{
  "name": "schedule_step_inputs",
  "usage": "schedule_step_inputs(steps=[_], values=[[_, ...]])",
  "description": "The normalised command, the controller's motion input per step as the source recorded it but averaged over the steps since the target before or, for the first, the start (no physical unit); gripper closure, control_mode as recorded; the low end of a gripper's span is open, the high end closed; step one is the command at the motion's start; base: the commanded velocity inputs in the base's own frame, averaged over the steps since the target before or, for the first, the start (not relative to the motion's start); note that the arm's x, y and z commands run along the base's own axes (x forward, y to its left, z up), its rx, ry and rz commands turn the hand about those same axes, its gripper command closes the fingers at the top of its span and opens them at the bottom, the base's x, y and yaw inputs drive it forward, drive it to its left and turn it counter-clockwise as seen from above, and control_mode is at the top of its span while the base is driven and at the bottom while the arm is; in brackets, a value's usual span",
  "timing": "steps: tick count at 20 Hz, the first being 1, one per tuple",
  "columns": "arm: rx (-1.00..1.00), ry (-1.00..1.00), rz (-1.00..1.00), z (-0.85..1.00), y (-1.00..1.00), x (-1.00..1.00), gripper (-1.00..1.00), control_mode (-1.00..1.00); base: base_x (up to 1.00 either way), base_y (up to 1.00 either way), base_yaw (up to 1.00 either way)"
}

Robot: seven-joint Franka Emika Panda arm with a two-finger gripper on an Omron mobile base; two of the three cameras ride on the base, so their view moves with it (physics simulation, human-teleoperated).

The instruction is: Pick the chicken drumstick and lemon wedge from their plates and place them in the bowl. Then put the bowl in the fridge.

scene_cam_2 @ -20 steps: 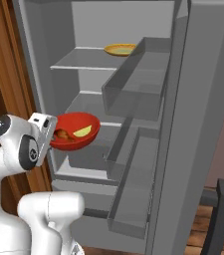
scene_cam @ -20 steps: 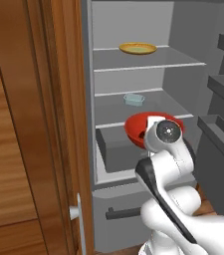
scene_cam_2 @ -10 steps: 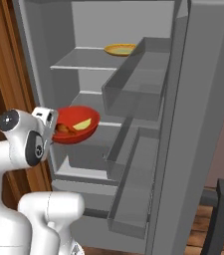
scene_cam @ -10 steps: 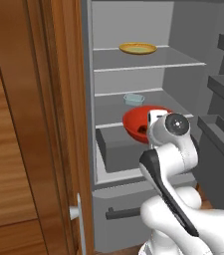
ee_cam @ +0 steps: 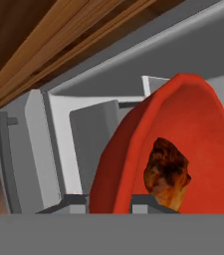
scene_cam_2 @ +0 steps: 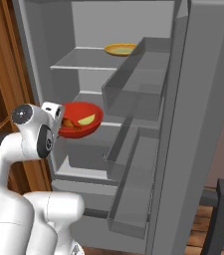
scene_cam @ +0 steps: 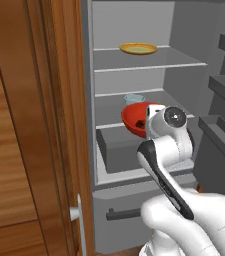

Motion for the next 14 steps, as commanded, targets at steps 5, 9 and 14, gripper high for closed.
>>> schedule_step_inputs(steps=[5, 9, 14], values=[[0.03, 0.0, 0.08, -0.01, -0.09, 0.48, 1.0, -1.0, 0.0, 0.0, 0.0], [0.0, 0.0, 0.09, 0.0, -0.06, 0.51, 1.0, -1.0, 0.0, 0.0, 0.0], [0.0, 0.02, 0.09, 0.0, 0.0, 0.57, 1.0, -1.0, 0.0, 0.0, 0.0]])
